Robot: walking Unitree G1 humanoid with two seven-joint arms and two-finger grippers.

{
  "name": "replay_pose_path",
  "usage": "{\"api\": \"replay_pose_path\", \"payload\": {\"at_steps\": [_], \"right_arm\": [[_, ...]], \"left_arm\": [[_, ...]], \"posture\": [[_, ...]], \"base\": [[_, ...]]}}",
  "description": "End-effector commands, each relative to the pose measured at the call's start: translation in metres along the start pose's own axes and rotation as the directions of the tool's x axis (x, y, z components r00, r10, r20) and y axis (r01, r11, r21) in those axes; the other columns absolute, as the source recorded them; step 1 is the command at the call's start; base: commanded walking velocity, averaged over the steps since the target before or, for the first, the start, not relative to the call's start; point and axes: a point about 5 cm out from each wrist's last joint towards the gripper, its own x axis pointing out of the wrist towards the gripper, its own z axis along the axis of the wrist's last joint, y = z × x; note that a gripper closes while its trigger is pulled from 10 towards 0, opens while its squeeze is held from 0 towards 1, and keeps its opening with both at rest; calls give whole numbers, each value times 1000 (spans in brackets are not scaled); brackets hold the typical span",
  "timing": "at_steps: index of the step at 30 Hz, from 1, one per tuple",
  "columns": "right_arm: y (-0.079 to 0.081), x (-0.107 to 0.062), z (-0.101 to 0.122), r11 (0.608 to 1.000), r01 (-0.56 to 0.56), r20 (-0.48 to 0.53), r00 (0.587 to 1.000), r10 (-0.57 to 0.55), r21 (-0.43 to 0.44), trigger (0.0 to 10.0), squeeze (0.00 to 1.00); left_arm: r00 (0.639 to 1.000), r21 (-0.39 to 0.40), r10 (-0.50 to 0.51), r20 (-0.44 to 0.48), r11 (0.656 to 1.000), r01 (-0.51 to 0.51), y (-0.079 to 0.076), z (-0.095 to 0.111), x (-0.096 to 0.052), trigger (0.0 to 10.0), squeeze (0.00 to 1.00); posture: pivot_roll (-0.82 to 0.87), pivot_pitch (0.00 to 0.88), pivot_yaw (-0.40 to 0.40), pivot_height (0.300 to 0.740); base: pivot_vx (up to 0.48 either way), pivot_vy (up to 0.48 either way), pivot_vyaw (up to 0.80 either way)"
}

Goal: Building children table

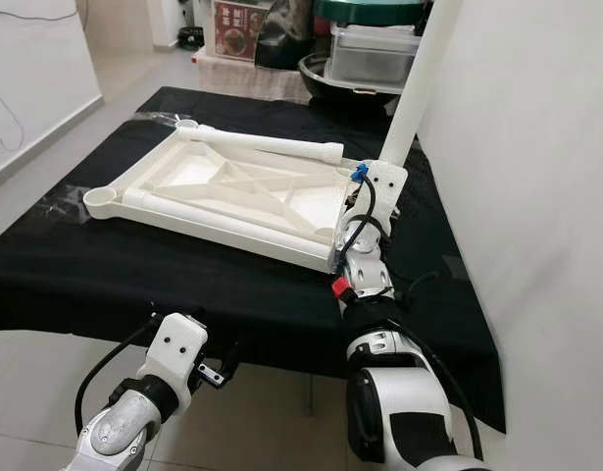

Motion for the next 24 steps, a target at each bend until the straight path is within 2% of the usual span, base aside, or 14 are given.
{"api": "replay_pose_path", "payload": {"at_steps": [1, 3, 6, 7, 12, 14, 16, 17, 18, 19, 20, 21, 22, 24], "right_arm": [[15, 0, 22, 987, -135, 100, 987, 127, 86, 10000, 0], [16, 1, 26, 981, -167, 118, 981, 155, 97, 10000, 0], [21, 3, 39, 917, -377, 176, 919, 353, 130, 10000, 0], [22, 3, 41, 864, -485, 175, 870, 461, 133, 10000, 0], [23, 3, 42, 773, -622, 162, 781, 603, 124, 10000, 0], [25, -2, 38, 625, -768, 127, 640, 758, 137, 10000, 0], [27, -14, 30, 422, -898, 77, 433, 898, 121, 10000, 0], [27, -14, 30, 422, -898, 77, 433, 898, 121, 10000, 0], [27, -25, 23, 274, -957, 34, 279, 960, 98, 10000, 0], [26, -44, 13, 48, -995, -28, 46, 999, 88, 10000, 0], [26, -44, 13, 48, -995, -28, 46, 999, 88, 10000, 0], [25, -50, 10, -23, -996, -43, -26, 999, 89, 10000, 0], [25, -50, 10, -23, -996, -43, -26, 999, 89, 10000, 0], [29, -55, 5, -85, -990, -63, -93, 994, 113, 10000, 0]], "left_arm": [[1000, 4, -7, -14, 1000, 7, -1, -3, 0, 10000, 0], [1000, 3, -7, -14, 1000, 7, -1, -3, 0, 10000, 0], [1000, 2, -8, -14, 1000, 8, -1, -3, 0, 10000, 0], [1000, 2, -8, -14, 1000, 8, -1, -3, 0, 10000, 0], [1000, 2, -8, -14, 1000, 8, -2, -4, 0, 10000, 0], [1000, 2, -8, -14, 1000, 8, -2, -4, 0, 10000, 0], [1000, 1, -9, -14, 1000, 9, -2, -4, 0, 10000, 0], [1000, 1, -9, -14, 1000, 9, -2, -4, 0, 10000, 0], [1000, 1, -8, -13, 1000, 8, -2, -4, 0, 10000, 0], [1000, 1, -8, -13, 1000, 8, -2, -4, 0, 10000, 0], [1000, 1, -8, -13, 1000, 8, -2, -4, 0, 10000, 0], [1000, 2, -8, -13, 1000, 8, -2, -4, 0, 10000, 0], [1000, 2, -8, -13, 1000, 8, -2, -4, 0, 10000, 0], [1000, 1, -6, -13, 1000, 7, -2, -4, 0, 10000, 0]], "posture": [[133, 6, -128, 740], [133, 6, -128, 740], [132, 4, -128, 740], [133, 3, -128, 740], [133, 3, -128, 740], [132, 1, -128, 740], [137, 2, -132, 740], [137, 2, -132, 740], [136, 3, -131, 740], [139, 3, -133, 740], [139, 3, -133, 740], [139, 3, -133, 740], [139, 3, -133, 740], [142, 3, -133, 740]], "base": [[0, 0, 0], [0, 0, 0], [0, 0, 0], [0, 0, 0], [0, 0, 0], [0, 0, 0], [0, 0, 0], [0, 0, 0], [0, 0, 0], [0, 0, 0], [0, 0, 0], [0, 0, 0], [0, 0, 0], [0, 0, 0]]}}
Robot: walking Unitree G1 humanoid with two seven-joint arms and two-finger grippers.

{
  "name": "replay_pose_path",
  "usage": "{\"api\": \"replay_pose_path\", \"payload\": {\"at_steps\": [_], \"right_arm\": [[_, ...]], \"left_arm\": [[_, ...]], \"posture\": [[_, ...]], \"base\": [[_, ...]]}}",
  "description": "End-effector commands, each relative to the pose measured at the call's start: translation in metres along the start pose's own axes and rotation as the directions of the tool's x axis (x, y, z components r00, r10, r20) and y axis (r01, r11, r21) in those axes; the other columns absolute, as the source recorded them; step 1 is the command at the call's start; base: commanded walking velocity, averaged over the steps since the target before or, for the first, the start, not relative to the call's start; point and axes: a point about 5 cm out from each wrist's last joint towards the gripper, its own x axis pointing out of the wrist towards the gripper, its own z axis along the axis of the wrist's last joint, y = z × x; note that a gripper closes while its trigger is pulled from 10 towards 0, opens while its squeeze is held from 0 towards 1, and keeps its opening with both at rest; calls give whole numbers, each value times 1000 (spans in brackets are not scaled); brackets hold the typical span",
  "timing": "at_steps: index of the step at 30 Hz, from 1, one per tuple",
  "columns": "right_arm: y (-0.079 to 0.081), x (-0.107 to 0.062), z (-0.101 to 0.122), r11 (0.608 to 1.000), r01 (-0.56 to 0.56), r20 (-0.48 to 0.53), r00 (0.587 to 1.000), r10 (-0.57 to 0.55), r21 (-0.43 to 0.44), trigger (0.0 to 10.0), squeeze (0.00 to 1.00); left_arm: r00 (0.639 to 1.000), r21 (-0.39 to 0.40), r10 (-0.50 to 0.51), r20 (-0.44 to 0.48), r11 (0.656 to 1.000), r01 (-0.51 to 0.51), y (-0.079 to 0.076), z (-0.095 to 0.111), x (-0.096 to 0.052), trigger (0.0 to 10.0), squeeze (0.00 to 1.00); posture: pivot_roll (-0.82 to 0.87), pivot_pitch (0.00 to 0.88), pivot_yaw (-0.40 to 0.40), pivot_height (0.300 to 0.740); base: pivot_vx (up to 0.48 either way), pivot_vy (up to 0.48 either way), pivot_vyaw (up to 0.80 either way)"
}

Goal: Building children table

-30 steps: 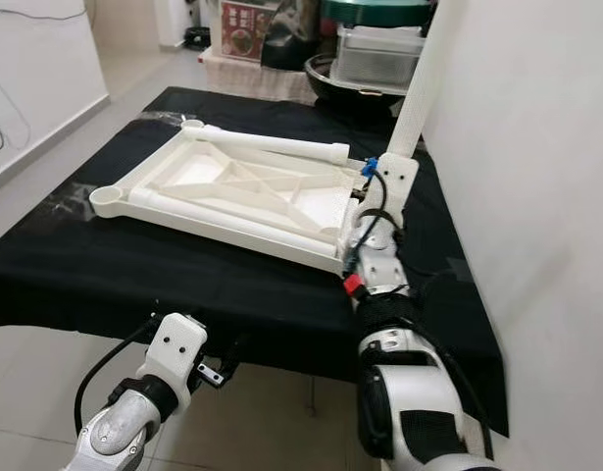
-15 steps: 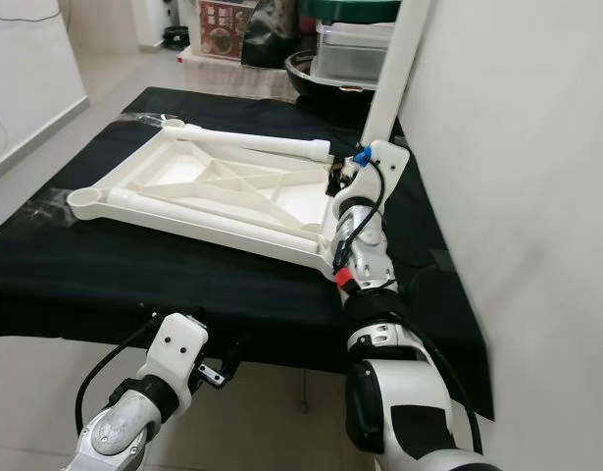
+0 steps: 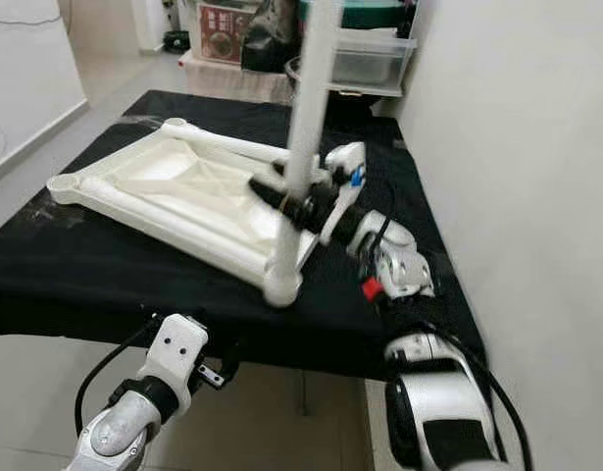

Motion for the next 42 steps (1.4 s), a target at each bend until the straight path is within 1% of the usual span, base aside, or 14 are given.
{"api": "replay_pose_path", "payload": {"at_steps": [1, 4, 5, 13, 21, 22, 24, 25, 26, 28, 38, 39, 41, 42], "right_arm": [[6, 4, -8, 997, -68, -29, 997, 69, 34, 10000, 0], [7, 10, -12, 997, -75, -53, 996, 77, 30, 9216, 0], [4, 13, -13, 999, -32, -48, 998, 34, 26, 0, 0], [-21, 14, -9, 949, 311, -43, 949, -314, -57, 0, 0], [-56, -19, 2, 579, 814, -8, 580, -815, -43, 0, 0], [-61, -30, 4, 459, 886, 6, 460, -888, -59, 0, 0], [-61, -30, 4, 459, 886, 6, 460, -888, -59, 0, 0], [-65, -49, 3, 259, 965, 23, 260, -965, -46, 0, 0], [-65, -49, 3, 259, 965, 23, 260, -965, -46, 0, 0], [-62, -75, -5, -87, 996, 34, -86, -996, -22, 0, 0], [-53, -65, -22, -278, 960, -14, -278, -960, -36, 0, 0], [-53, -63, -21, -281, 960, -13, -281, -960, -14, 3843, 0], [-53, -62, -19, -276, 961, -3, -276, -961, 1, 3843, 0], [-53, -57, -14, -244, 969, 12, -245, -969, 40, 10000, 0]], "left_arm": [[1000, 2, -4, -15, 1000, 4, -1, -4, 0, 10000, 0], [1000, 2, -4, -16, 1000, 4, -1, -4, -1, 10000, 0], [1000, 1, -5, -16, 1000, 5, -1, -4, -1, 10000, 0], [1000, 2, -4, -16, 1000, 4, -1, -4, -1, 10000, 0], [1000, 3, -5, -17, 1000, 5, -1, -4, -1, 10000, 0], [1000, 3, -6, -17, 1000, 6, -1, -4, 0, 10000, 0], [1000, 3, -6, -17, 1000, 6, -1, -4, 0, 10000, 0], [1000, 3, -7, -17, 1000, 7, 0, -4, 0, 10000, 0], [1000, 3, -7, -17, 1000, 7, 0, -4, 0, 10000, 0], [1000, 5, -6, -16, 1000, 6, 0, -4, 0, 10000, 0], [1000, 5, -4, -16, 1000, 4, 0, -4, 0, 10000, 0], [1000, 5, -4, -16, 1000, 4, 0, -4, 0, 10000, 0], [1000, 5, -3, -17, 1000, 3, 0, -4, 0, 10000, 0], [1000, 4, -3, -17, 1000, 3, 0, -5, 0, 10000, 0]], "posture": [[142, 3, -133, 740], [141, 2, -132, 740], [142, 4, -130, 740], [142, 1, -131, 740], [136, 2, -126, 740], [136, 0, -125, 740], [136, 0, -125, 740], [135, 0, -128, 740], [135, 0, -128, 740], [136, 0, -127, 740], [139, 0, -126, 740], [140, 0, -129, 740], [138, 0, -129, 740], [133, 0, -127, 740]], "base": [[0, 0, 0], [0, 0, 0], [0, 0, 0], [0, 0, 0], [0, 0, 0], [0, 0, 0], [0, 0, 0], [0, 0, 0], [0, 0, 0], [0, 0, 0], [0, 0, 0], [0, 0, 0], [0, 0, 0], [0, 0, 0]]}}
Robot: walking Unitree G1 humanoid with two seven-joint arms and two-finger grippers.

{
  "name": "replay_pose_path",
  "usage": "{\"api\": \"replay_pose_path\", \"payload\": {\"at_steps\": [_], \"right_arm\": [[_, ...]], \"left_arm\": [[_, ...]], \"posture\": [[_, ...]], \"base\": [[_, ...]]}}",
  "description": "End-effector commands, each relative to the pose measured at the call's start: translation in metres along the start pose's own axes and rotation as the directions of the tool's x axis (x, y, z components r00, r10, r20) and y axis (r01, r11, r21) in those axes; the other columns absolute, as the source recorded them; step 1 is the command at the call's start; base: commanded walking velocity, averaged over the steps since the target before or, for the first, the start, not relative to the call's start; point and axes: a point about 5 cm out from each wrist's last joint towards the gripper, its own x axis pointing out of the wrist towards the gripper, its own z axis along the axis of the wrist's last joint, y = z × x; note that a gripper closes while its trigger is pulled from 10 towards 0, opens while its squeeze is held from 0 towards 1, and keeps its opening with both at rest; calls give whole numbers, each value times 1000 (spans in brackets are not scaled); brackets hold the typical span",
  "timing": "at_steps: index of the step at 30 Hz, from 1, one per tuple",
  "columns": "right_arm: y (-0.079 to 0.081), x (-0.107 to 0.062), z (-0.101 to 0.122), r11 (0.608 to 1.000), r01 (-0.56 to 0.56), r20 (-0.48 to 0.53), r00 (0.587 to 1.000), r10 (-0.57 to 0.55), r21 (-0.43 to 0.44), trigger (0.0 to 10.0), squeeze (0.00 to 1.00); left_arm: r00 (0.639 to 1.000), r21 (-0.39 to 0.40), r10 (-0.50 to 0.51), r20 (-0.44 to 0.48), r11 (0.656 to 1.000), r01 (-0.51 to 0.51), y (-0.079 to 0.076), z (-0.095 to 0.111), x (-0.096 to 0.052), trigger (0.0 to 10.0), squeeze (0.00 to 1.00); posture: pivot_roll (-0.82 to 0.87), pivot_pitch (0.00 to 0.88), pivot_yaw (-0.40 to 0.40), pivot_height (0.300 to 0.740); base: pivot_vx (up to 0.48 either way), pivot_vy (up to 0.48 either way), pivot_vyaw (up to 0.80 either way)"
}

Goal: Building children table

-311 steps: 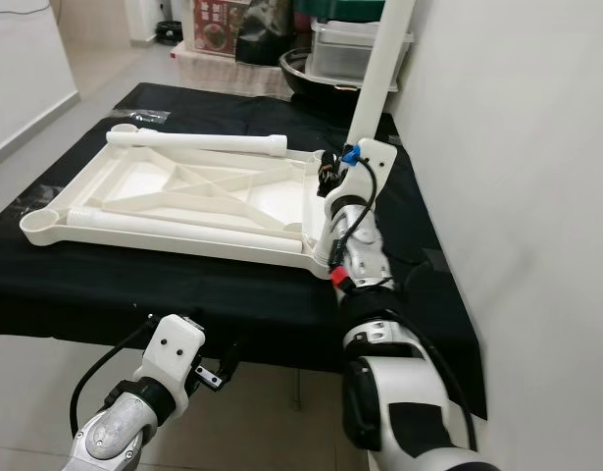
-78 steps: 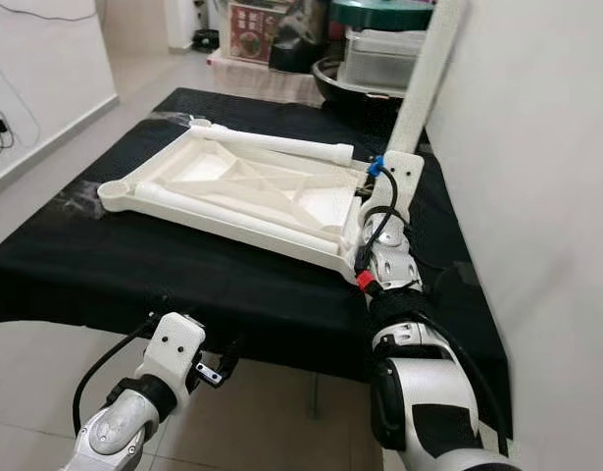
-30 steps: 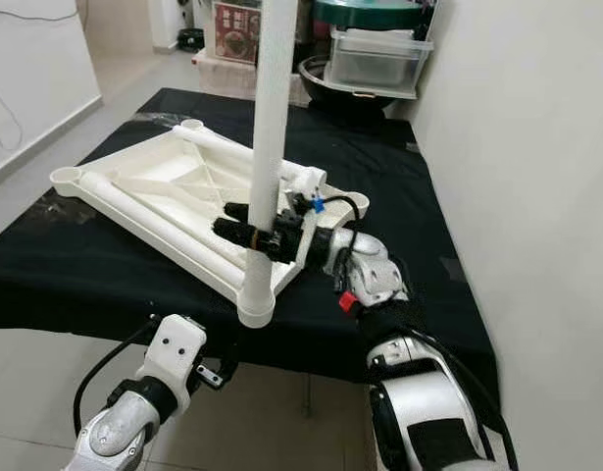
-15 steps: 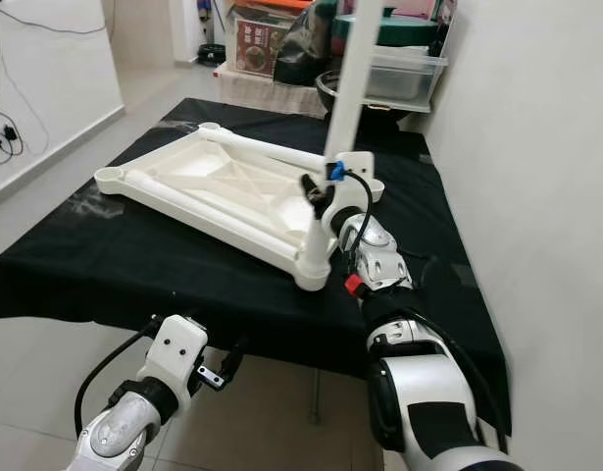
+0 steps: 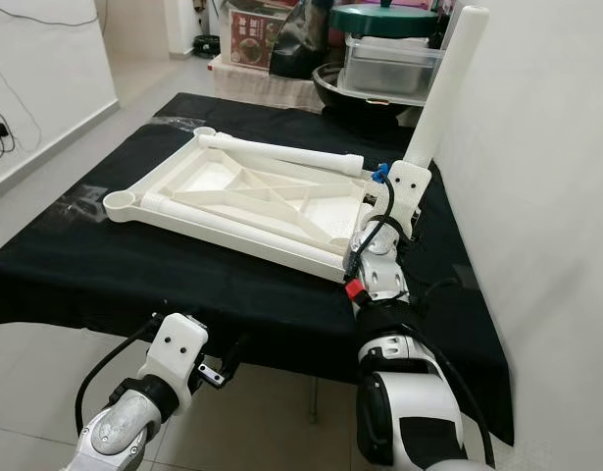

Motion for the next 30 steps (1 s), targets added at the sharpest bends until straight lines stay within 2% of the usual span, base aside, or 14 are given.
{"api": "replay_pose_path", "payload": {"at_steps": [1, 8, 9, 13, 15, 16, 21, 22, 24, 25, 26, 28, 29, 30], "right_arm": [[6, -2, -3, 996, -46, -34, 998, 49, 81, 10000, 1000], [19, -10, 18, 975, -172, 89, 983, 160, 143, 10000, 918], [27, -11, 24, 941, -284, 123, 957, 264, 185, 10000, 0], [36, -12, 29, 874, -434, 149, 900, 410, 217, 10000, 0], [40, -11, 31, 743, -642, 169, 767, 620, 189, 10000, 0], [40, -11, 31, 743, -642, 169, 767, 620, 189, 10000, 0], [39, -12, 28, 542, -820, 144, 568, 811, 183, 10000, 0], [39, -12, 28, 542, -820, 144, 568, 811, 183, 10000, 0], [39, -28, 22, 249, -954, 117, 270, 956, 169, 10000, 0], [39, -28, 22, 249, -954, 117, 270, 956, 169, 10000, 0], [37, -39, 18, 92, -985, 92, 107, 990, 148, 10000, 0], [34, -55, 10, -99, -987, 44, -94, 995, 124, 10000, 0], [34, -55, 10, -99, -987, 44, -94, 995, 124, 10000, 0], [34, -62, 6, -174, -978, 16, -173, 985, 119, 10000, 0]], "left_arm": [[1000, 1, -5, -18, 1000, 6, -1, -5, 0, 10000, 0], [1000, 0, -8, -18, 1000, 8, -1, -5, 0, 10000, 0], [1000, 1, -7, -17, 1000, 7, -1, -5, 0, 10000, 0], [1000, 1, -6, -16, 1000, 6, -1, -5, 0, 10000, 0], [1000, 0, -7, -16, 1000, 7, -1, -5, 0, 10000, 0], [1000, 0, -7, -16, 1000, 7, -1, -5, 0, 10000, 0], [1000, 1, -8, -15, 1000, 8, -1, -5, 1, 10000, 0], [1000, 1, -8, -15, 1000, 8, -1, -5, 1, 10000, 0], [1000, 1, -7, -15, 1000, 7, -2, -5, 0, 10000, 0], [1000, 1, -7, -15, 1000, 7, -2, -5, 0, 10000, 0], [1000, 1, -8, -15, 1000, 8, -2, -5, 0, 10000, 0], [1000, 0, -9, -15, 1000, 9, -2, -5, 0, 10000, 0], [1000, 0, -9, -15, 1000, 9, -2, -5, 0, 10000, 0], [1000, -1, -10, -14, 1000, 10, -3, -5, 0, 10000, 0]], "posture": [[131, 0, -125, 740], [133, 0, -127, 740], [133, 0, -127, 740], [133, 0, -127, 740], [131, 0, -128, 740], [131, 0, -128, 740], [132, 0, -128, 740], [132, 0, -128, 740], [135, 0, -128, 740], [135, 0, -128, 740], [137, 0, -129, 740], [138, 0, -131, 740], [138, 0, -131, 740], [138, 0, -131, 740]], "base": [[0, 0, 0], [0, 0, 0], [0, 0, 0], [0, 0, 0], [0, 0, 0], [0, 0, 0], [0, 0, 0], [0, 0, 0], [0, 0, 0], [0, 0, 0], [0, 0, 0], [0, 0, 0], [0, 0, 0], [0, 0, 0]]}}
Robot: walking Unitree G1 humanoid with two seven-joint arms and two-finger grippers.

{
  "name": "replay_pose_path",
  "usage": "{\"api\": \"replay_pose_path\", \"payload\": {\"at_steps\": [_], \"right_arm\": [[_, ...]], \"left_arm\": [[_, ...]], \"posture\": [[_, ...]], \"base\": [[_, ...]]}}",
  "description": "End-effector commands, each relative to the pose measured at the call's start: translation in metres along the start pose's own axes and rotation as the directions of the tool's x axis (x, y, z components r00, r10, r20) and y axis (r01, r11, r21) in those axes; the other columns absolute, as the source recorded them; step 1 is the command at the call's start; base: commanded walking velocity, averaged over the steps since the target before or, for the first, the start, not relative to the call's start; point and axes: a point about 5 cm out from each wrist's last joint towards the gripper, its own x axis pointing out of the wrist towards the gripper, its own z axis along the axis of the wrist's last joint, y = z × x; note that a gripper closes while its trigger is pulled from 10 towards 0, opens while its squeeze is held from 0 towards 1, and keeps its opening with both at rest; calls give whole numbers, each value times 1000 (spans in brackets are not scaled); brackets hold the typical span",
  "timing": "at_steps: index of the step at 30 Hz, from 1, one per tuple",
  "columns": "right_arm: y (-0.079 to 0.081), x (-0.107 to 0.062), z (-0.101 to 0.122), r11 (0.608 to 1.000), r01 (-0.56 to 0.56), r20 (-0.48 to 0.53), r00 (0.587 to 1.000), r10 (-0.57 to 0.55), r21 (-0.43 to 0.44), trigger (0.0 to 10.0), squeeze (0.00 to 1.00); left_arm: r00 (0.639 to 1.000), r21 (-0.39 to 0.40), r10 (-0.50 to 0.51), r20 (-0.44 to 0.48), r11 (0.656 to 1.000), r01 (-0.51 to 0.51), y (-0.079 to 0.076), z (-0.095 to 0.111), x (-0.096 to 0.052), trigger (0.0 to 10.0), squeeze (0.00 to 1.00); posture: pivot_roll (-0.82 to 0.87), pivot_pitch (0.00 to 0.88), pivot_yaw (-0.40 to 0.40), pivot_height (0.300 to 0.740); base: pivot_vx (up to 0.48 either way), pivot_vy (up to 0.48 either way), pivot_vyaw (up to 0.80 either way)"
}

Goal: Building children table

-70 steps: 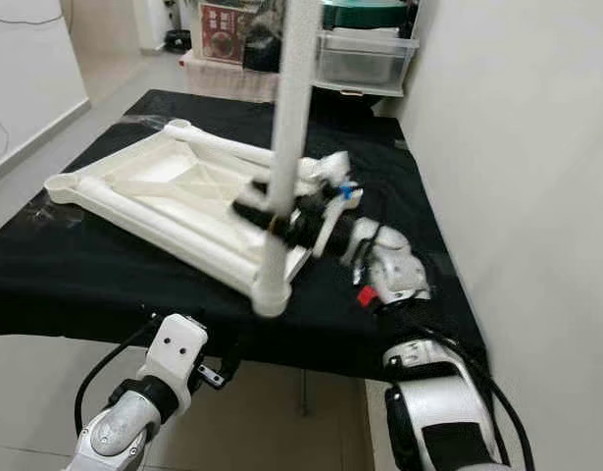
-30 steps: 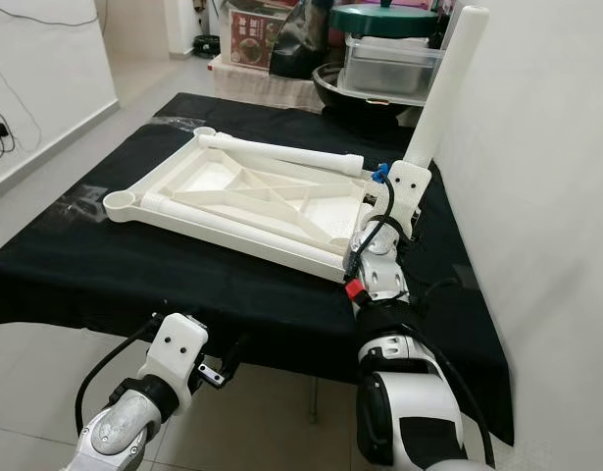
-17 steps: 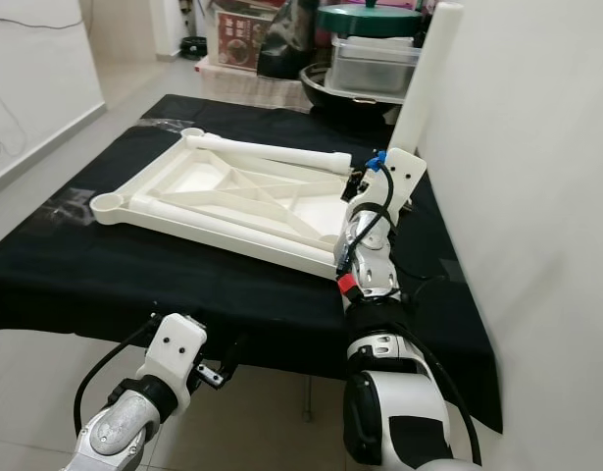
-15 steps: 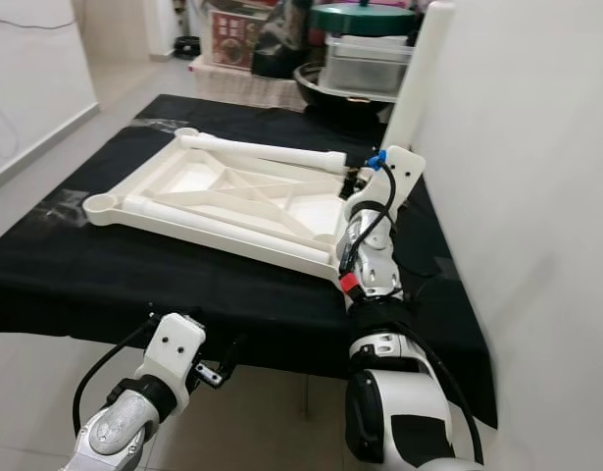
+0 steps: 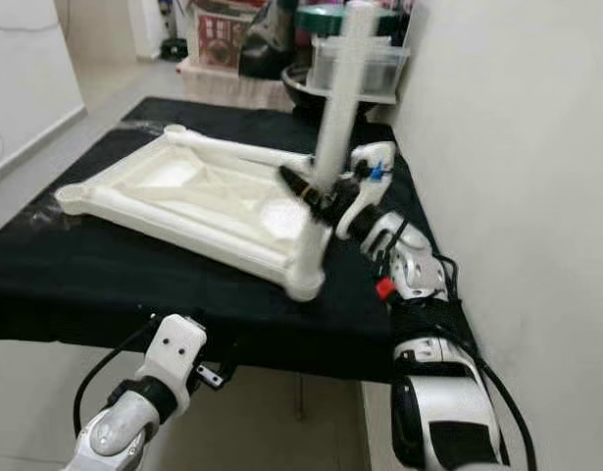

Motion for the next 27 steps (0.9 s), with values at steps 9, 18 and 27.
{"api": "replay_pose_path", "payload": {"at_steps": [9, 18, 27], "right_arm": [[18, 28, -18, 977, -210, -130, 970, 204, -31, 6078, 0], [-4, 30, -12, 985, 156, -49, 986, -160, -78, 0, 0], [-37, 7, -6, 741, 670, 17, 742, -670, -53, 0, 0]], "left_arm": [[1000, -1, -3, -10, 1000, 3, -2, -3, -1, 10000, 0], [1000, -2, -2, -10, 1000, 2, -2, -3, -1, 10000, 0], [1000, -1, -2, -11, 1000, 2, -1, -3, -1, 10000, 0]], "posture": [[141, 0, -136, 740], [139, 0, -135, 740], [128, 0, -128, 740]], "base": [[0, 0, 0], [0, 0, 0], [0, 0, 0]]}}
